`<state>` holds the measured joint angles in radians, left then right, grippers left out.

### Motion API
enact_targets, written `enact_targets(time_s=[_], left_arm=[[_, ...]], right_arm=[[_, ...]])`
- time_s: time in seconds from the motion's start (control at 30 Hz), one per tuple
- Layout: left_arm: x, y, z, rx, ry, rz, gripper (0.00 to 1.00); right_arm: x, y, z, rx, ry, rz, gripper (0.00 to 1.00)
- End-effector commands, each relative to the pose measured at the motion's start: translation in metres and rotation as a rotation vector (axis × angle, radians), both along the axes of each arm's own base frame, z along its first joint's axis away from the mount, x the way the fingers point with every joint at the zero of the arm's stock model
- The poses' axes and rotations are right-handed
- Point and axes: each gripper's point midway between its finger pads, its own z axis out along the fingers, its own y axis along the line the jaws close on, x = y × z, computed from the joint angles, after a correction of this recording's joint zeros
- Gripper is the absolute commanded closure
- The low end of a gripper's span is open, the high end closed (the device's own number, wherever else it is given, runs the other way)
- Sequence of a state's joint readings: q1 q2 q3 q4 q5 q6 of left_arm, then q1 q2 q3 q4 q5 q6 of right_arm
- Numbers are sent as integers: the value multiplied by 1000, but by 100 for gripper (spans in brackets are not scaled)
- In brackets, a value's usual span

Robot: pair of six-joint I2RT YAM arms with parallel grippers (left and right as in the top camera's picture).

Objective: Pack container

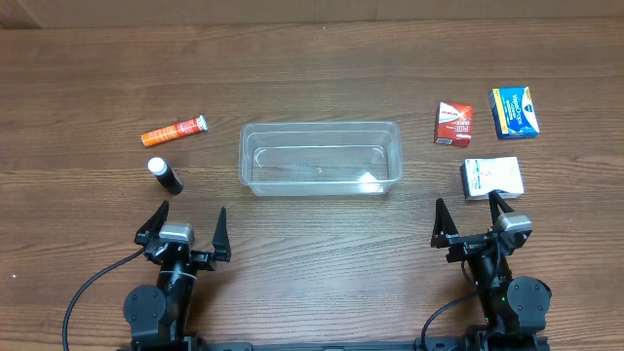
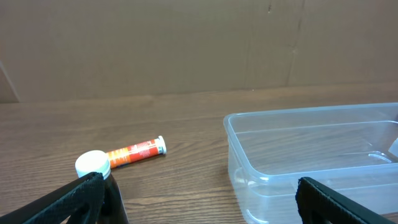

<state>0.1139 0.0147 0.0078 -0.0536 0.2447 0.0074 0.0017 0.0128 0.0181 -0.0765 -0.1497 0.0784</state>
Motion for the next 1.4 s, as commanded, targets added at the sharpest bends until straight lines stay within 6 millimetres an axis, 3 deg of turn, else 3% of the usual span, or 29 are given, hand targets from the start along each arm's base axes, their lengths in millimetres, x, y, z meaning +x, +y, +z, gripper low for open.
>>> enact_targets(time_s=[0.0, 1.13, 1.23, 1.37], left_arm=[[0, 0, 1, 8, -9, -5, 0], [0, 0, 1, 8, -9, -5, 0], [0, 0, 1, 8, -9, -5, 0], [0, 0, 1, 8, -9, -5, 0]], right_arm=[[0, -1, -1, 1, -5, -4, 0], [0, -1, -1, 1, -7, -5, 0], [0, -1, -1, 72, 5, -5, 0], [-3, -1, 19, 115, 25, -7, 0]])
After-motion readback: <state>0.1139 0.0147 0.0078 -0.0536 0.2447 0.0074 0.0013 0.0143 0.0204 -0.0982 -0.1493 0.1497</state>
